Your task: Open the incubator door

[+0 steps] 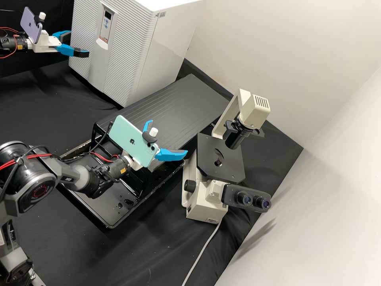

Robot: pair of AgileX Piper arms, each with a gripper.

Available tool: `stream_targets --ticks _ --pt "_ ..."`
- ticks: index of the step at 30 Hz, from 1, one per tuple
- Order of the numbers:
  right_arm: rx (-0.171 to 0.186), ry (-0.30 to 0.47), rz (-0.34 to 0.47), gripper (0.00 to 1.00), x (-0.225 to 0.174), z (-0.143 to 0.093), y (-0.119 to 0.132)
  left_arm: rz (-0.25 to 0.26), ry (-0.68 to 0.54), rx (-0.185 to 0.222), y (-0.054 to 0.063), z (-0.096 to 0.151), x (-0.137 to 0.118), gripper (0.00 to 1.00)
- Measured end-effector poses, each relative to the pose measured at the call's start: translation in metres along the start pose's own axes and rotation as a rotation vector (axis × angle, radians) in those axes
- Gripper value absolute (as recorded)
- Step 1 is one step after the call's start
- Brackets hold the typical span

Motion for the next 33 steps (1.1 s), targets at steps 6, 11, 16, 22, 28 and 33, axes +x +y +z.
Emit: stream_targets --ticks 6,11,16,22,28,33 --pt "0.000 0.000 0.000 1.00 0.0000 0.0000 0.0000 0.004 0.003 -0.004 0.0003 -0.0003 0.0000 0.00" --pt "0.000 0.000 0.000 1.00 0.0000 0.0000 0.0000 0.004 0.014 -0.010 0.0004 -0.0012 0.0000 0.00" --pt "0.000 0.000 0.000 1.00 0.0000 0.0000 0.0000 0.006 0.025 -0.015 0.0006 -0.0022 0.0000 0.00" --pt "0.000 0.000 0.000 1.00 0.0000 0.0000 0.0000 0.007 0.027 -0.009 0.0008 -0.0031 -0.0005 0.00" --pt "0.000 0.000 0.000 1.00 0.0000 0.0000 0.0000 0.006 0.030 -0.002 0.0010 -0.0039 -0.0009 0.00" --pt "0.000 0.000 0.000 1.00 0.0000 0.0000 0.0000 0.006 0.031 0.000 0.0011 -0.0047 -0.0013 0.00"
